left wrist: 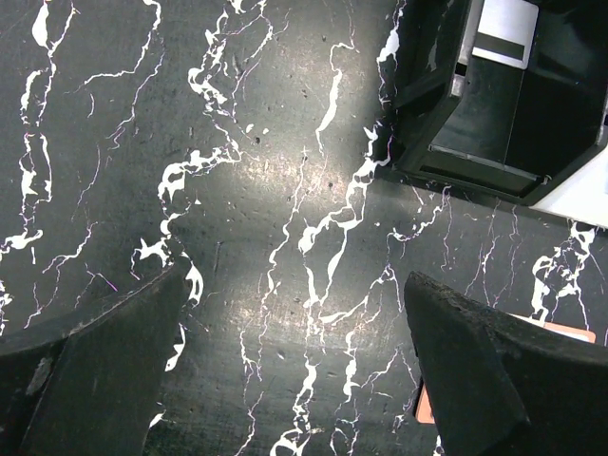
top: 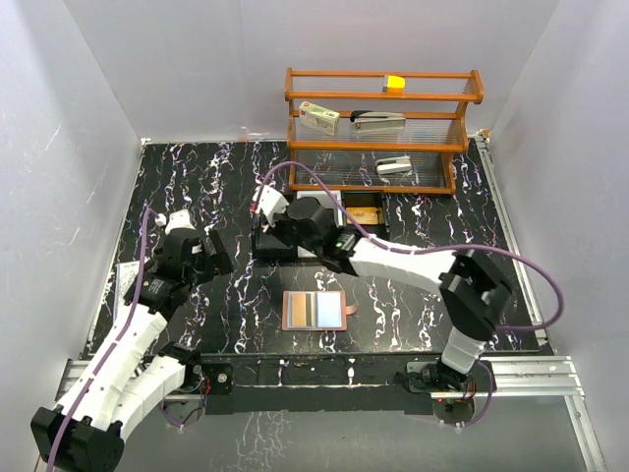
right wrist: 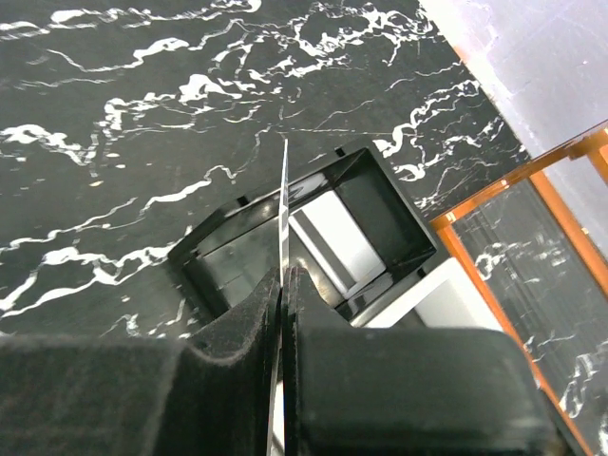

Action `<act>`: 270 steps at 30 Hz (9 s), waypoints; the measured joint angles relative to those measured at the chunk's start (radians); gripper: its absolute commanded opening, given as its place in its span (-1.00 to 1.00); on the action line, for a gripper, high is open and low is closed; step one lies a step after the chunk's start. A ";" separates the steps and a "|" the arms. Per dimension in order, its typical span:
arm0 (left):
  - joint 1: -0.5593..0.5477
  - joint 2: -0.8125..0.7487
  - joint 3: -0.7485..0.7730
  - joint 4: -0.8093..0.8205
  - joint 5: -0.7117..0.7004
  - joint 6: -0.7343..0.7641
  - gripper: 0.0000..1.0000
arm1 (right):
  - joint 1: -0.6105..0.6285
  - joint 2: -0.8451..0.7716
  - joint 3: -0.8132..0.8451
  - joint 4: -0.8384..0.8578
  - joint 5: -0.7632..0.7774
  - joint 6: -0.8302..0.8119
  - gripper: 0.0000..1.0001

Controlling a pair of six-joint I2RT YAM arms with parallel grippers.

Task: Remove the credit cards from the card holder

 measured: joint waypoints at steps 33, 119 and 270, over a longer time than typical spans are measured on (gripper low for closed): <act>0.000 -0.066 -0.002 0.017 0.013 0.033 0.97 | -0.065 0.534 0.410 -0.098 0.256 -0.274 -1.00; 0.000 -0.023 0.037 0.029 0.176 -0.103 0.97 | -0.103 -0.660 -0.587 0.024 -0.092 1.089 0.97; -0.248 0.675 -0.079 0.382 0.697 -0.162 -1.00 | -0.116 -0.135 -0.561 -0.145 -0.325 1.257 -0.95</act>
